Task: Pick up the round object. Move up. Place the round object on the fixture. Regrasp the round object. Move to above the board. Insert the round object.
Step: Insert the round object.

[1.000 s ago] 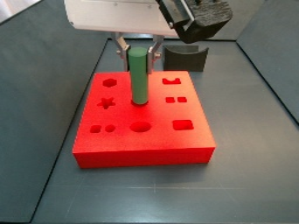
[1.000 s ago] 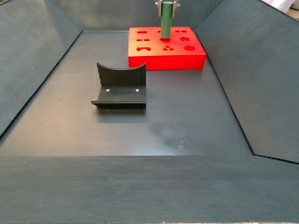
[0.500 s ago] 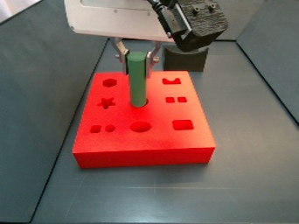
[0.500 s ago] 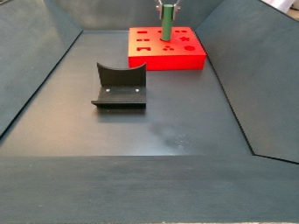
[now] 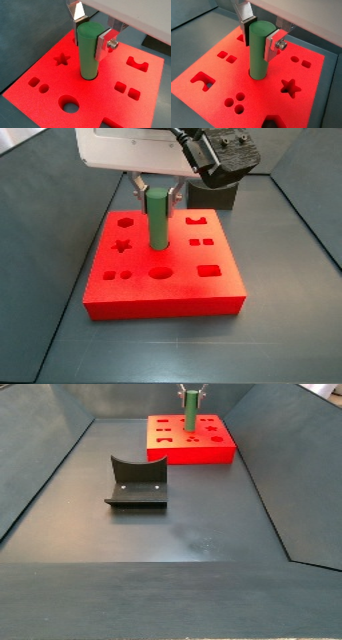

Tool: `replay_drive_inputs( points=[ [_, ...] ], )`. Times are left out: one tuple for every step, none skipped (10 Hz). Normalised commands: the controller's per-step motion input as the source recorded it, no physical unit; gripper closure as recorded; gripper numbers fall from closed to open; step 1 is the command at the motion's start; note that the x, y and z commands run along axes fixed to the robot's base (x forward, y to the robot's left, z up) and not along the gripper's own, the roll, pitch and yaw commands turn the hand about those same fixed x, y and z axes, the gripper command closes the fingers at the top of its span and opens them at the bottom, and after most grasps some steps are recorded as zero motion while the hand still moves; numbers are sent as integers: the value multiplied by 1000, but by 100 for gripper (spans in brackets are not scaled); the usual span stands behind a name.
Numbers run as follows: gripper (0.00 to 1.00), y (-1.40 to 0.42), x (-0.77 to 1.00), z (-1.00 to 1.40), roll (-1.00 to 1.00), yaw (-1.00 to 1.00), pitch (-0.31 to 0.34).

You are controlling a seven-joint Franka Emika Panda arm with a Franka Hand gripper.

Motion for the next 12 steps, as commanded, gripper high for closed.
replay_drive_inputs(
  points=[
    [100,-3,0,-663,104,0,-156],
    [100,-29,66,-863,74,0,-140],
    [100,0,160,-957,77,0,-109],
    [100,0,163,-943,107,0,-86],
    [100,0,117,-931,150,0,-77],
    [100,0,74,-863,210,0,-73],
    [100,0,54,-814,223,0,-89],
    [100,0,57,-809,223,0,-94],
    [100,-34,71,-814,214,0,-103],
    [100,-57,77,-823,189,0,-117],
    [100,-77,86,-826,166,0,-133],
    [100,-69,71,-837,161,0,-133]
  ],
)
